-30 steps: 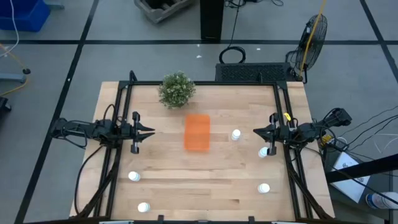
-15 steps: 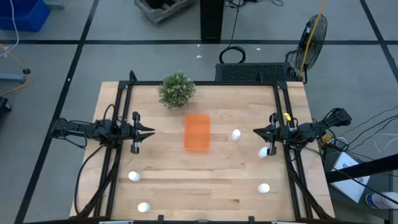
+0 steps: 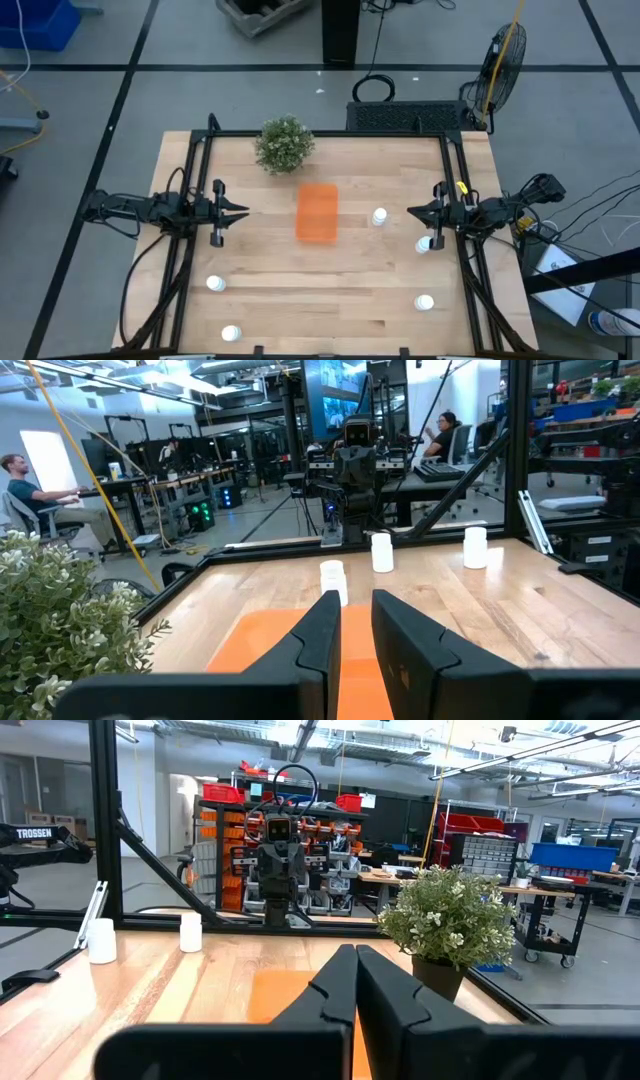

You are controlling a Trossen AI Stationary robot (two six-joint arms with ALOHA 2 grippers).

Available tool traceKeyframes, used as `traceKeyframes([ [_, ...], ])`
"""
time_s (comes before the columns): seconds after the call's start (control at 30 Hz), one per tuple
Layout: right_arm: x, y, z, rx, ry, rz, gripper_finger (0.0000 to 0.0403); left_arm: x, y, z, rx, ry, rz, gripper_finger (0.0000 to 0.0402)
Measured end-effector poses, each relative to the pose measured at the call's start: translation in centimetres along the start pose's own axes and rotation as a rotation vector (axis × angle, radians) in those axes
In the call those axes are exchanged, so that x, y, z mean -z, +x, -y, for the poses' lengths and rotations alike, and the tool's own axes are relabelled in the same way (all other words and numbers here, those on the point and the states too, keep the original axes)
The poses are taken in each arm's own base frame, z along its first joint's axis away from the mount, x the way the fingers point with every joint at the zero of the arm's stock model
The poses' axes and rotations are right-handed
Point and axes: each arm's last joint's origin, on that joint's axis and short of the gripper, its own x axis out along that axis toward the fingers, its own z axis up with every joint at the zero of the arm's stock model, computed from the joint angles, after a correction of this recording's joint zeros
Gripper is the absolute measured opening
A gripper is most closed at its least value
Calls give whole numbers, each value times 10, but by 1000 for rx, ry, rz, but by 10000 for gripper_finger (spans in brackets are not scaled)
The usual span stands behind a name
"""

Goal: Pick and place pill bottles into a basket

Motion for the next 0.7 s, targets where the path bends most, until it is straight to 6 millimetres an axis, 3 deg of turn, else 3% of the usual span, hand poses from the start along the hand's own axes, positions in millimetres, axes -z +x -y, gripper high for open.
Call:
traceKeyframes([
  [0.43, -1, 0, 0, 0, 6, 6, 0, 0, 0, 0, 0, 0, 0, 67],
  [0.7, -5, 0, 0, -31, 266, 48, 0, 0, 0, 0, 0, 0, 0, 67],
])
